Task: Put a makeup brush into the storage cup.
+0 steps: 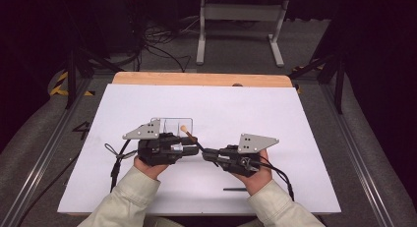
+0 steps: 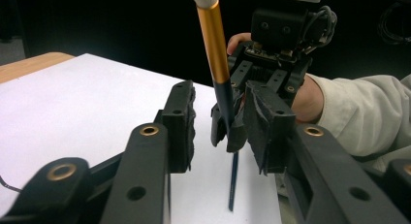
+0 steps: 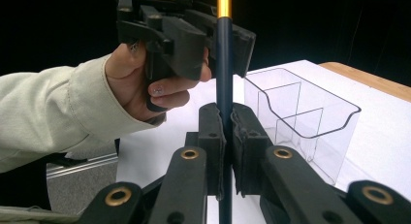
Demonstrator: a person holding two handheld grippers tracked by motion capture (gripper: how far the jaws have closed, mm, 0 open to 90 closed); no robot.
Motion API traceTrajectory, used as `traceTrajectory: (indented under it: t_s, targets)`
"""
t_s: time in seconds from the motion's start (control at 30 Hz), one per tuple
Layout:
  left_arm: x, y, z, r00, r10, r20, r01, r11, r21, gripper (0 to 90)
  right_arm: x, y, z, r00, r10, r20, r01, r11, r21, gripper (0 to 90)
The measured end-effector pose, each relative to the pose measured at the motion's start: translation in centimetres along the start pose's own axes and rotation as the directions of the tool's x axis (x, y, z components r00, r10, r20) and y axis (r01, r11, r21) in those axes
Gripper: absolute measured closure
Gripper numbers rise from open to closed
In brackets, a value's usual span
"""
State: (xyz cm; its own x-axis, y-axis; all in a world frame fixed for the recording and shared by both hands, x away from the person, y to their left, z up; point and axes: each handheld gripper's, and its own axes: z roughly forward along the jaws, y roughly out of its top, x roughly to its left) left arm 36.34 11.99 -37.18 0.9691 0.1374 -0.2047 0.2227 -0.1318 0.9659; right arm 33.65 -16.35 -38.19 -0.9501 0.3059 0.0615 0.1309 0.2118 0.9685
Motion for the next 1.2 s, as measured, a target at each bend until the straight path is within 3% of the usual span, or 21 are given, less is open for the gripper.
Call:
traceTrajectory:
  t_s: [0.23, 0.37, 0.67, 0.97, 1.07, 1.2]
  targets:
    - [-0.14, 0.10, 0.09, 0.9998, 0.013, -0.015, -0.013, 0.9999, 0.011, 77.2, 0.00, -0.08, 0.18, 1.0000, 0.001, 0.006, -0.001, 1.000, 0.018, 83.8]
    - [-0.09, 0.11, 0.17, 1.0000, -0.002, 0.004, 0.002, 0.9999, 0.014, 79.3, 0.03, -0.18, 0.37, 1.0000, 0.002, 0.003, -0.002, 1.000, 0.028, 83.7]
    - [-0.39, 0.20, 0.44, 0.9998, 0.007, 0.021, -0.008, 0.9992, 0.039, 81.8, 0.19, -0.25, 0.62, 0.9999, -0.013, -0.002, 0.013, 0.998, 0.061, 83.4]
    - [-0.52, 0.34, 0.35, 0.9997, 0.021, 0.015, -0.022, 0.9983, 0.054, 82.4, 0.17, -0.26, 0.72, 0.9998, -0.019, -0.006, 0.019, 0.998, 0.066, 81.8]
    - [-0.66, 0.46, 0.33, 0.9996, 0.023, 0.017, -0.024, 0.9981, 0.057, 82.4, 0.11, -0.26, 0.79, 0.9996, -0.028, 0.005, 0.028, 0.998, 0.062, 67.7]
    - [-0.77, 0.62, 0.29, 0.9992, 0.040, 0.003, -0.040, 0.9965, 0.073, 82.4, 0.15, -0.16, 0.76, 0.9993, -0.035, 0.015, 0.034, 0.998, 0.060, 55.7]
